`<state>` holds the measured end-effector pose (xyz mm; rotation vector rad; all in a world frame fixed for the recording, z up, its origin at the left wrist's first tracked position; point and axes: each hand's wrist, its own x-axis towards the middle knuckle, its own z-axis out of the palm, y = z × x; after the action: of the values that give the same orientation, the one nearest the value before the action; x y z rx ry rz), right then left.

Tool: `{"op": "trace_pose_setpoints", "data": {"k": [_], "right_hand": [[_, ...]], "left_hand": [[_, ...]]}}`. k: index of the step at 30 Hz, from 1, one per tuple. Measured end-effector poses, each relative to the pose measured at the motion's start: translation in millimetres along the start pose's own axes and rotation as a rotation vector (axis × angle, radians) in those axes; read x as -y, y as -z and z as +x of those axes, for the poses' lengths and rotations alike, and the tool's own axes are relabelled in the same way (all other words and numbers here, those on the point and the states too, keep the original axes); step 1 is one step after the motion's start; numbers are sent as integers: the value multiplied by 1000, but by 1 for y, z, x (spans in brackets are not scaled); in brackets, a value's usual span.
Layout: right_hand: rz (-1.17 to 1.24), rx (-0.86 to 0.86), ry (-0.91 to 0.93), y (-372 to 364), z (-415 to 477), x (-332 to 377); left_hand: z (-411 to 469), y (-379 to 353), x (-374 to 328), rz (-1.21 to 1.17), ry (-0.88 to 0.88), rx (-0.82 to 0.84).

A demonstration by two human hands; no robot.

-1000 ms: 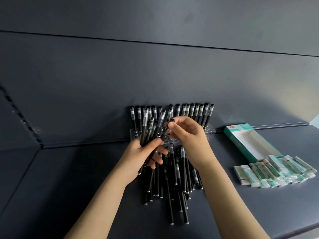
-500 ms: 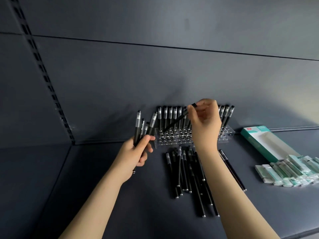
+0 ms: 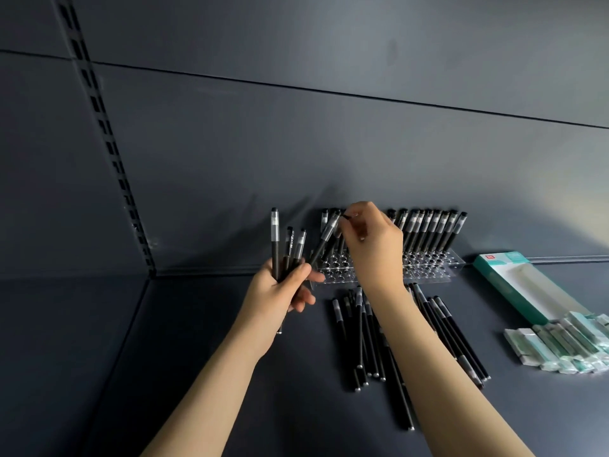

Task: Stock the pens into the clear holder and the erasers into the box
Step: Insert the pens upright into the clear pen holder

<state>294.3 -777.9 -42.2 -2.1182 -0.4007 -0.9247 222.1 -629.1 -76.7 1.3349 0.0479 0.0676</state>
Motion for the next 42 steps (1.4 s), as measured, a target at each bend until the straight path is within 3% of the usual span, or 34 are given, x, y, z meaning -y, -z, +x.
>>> {"op": "trace_pose_setpoints", "data": {"k": [5,10,17,21,24,30,36,42], "right_hand": [[-38,88,64,-6,0,-10],[52,112,8,2,-4,-4],[506,163,-363,12,-18,19],[704,141,-437,14,-20,18],[790,16,-445,16,-17,15],[621,-221,-347,16,-5,0],[373,-235,-133,12,-15,-8],[346,-192,-53,11,-17,-14]], "left_hand": [[2,4,-2,18,-7,-33],[3,5,-4,-37,-22,-51],[0,1,-1,32,-16,11],[0,-1,-1,82,-1,37],[2,0,1,83,23,14],[6,7,7,163,-4,-77],[10,5,17,103,-9,-85],[14,0,21,99,10,-102]]}}
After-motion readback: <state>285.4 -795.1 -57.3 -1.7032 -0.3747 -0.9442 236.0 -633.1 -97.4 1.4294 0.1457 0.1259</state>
